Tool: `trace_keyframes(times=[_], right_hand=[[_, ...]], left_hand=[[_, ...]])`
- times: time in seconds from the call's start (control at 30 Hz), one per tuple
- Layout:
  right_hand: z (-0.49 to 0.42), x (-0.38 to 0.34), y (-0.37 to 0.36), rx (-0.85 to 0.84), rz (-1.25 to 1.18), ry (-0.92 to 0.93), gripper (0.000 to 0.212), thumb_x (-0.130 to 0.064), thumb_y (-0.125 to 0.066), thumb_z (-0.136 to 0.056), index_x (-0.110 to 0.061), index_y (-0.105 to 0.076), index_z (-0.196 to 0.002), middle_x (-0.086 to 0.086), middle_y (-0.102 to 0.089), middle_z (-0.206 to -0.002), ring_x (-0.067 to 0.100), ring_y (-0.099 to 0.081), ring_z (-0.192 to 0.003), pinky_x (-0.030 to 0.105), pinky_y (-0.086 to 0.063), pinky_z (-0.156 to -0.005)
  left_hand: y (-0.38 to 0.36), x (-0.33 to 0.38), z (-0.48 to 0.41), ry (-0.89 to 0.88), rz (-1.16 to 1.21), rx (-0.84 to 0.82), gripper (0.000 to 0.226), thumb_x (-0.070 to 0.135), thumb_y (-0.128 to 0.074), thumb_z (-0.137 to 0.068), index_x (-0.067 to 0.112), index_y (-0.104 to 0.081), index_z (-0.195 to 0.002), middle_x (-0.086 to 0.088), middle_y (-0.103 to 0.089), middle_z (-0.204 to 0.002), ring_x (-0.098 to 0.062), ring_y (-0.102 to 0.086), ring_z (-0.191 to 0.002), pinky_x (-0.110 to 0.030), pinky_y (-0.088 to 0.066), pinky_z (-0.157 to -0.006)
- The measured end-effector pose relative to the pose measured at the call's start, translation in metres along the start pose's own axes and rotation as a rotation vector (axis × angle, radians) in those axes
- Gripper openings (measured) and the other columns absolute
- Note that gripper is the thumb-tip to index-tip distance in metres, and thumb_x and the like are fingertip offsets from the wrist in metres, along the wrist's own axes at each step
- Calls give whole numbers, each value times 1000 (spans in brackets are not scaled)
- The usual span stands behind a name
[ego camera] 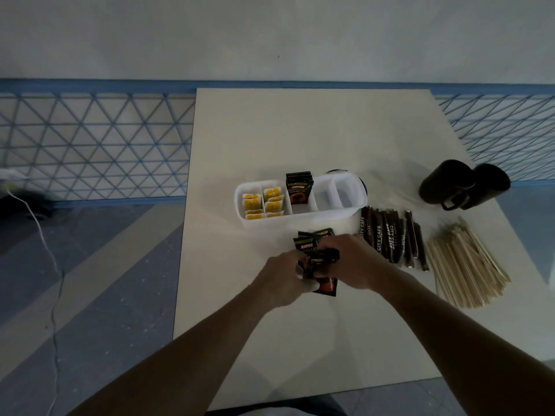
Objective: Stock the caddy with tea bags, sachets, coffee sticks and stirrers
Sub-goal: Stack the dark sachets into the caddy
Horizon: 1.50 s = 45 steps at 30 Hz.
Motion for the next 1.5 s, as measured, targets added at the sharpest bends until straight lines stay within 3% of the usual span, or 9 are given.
trace_keyframes(times=[0.23, 0.4, 0.53, 0.7, 0.9, 1.03, 1.23, 1.37, 1.5], right_hand=[[-13, -25, 30, 92, -238, 34, 29, -27, -87, -74, -26, -68, -96, -5, -71, -84, 9, -67, -71, 22, -53, -59], [-18, -29, 40, 175, -460, 21, 41, -24, -87, -75, -27, -67, -111, -7, -71, -92, 8, -70, -81, 16, -54, -66], [-28, -24, 40, 133, -430, 19, 33, -29, -86, -76, -24, -70, -105, -9, -73, -90, 9, -70, -80, 22, -55, -69], [-47, -20, 44, 177, -353, 28, 27, -34, -80, -83, -24, -71, -106, -8, -72, -82, 2, -64, -67, 18, -47, -61], [-73, -14, 51, 226, -324, -12, 30, -33, -79, -83, -19, -70, -108, -9, -70, -81, 9, -63, -69, 28, -49, -65], [-83, -13, 54, 212, -292, -46, 18, -30, -78, -84, -23, -64, -91, -13, -64, -76, 5, -58, -68, 21, -43, -64], [-91, -13, 58, 204, -168, -67, 34, -33, -85, -76, -28, -53, -66, -11, -57, -64, 5, -51, -60, 15, -36, -53], [-102, -9, 54, 196, -159, -57, 38, -35, -89, -70, -23, -55, -60, -5, -54, -56, 12, -46, -54, 26, -41, -55], [-107, -6, 41, 253, -15, -46, 28, -42, -82, -77, -15, -74, -74, -1, -66, -59, 18, -61, -55, 36, -56, -57]], left_hand=[[24, 13, -8, -17, 144, 75, 36, 15, -63, -93, 16, -54, -128, 6, -61, -96, -22, -73, -81, -36, -60, -81], [42, 15, -18, -49, 277, 173, 35, 15, -66, -91, 17, -59, -126, 2, -67, -95, -21, -74, -76, -43, -61, -76], [57, 20, -27, -75, 366, 266, 30, 10, -68, -89, 11, -64, -119, 1, -66, -90, -19, -72, -78, -42, -61, -77], [66, 21, -46, -59, 401, 348, 24, 6, -73, -83, 3, -64, -106, -5, -70, -87, -23, -74, -77, -46, -61, -77], [69, 26, -71, -40, 344, 447, 15, 7, -73, -84, 12, -67, -96, -5, -73, -88, -21, -74, -74, -44, -61, -75], [71, 29, -82, -55, 208, 491, 23, 8, -70, -85, 10, -71, -108, -6, -74, -94, -24, -72, -77, -44, -61, -70], [67, 23, -91, -67, 89, 515, 24, 13, -75, -83, 12, -75, -106, -5, -76, -95, -22, -71, -76, -41, -59, -74], [65, 22, -98, -36, -11, 551, 11, 13, -72, -83, 8, -76, -92, -7, -75, -79, -21, -70, -68, -40, -57, -72], [61, 21, -99, 5, -23, 553, 9, 7, -66, -86, 5, -74, -89, -9, -74, -78, -22, -70, -71, -36, -57, -73]])
Point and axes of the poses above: each hand's wrist, its own z-axis away from the middle knuckle, its own y-axis out of the back of the hand, x = y × z, the point moved 2 cm from there along -z, towards the middle knuckle
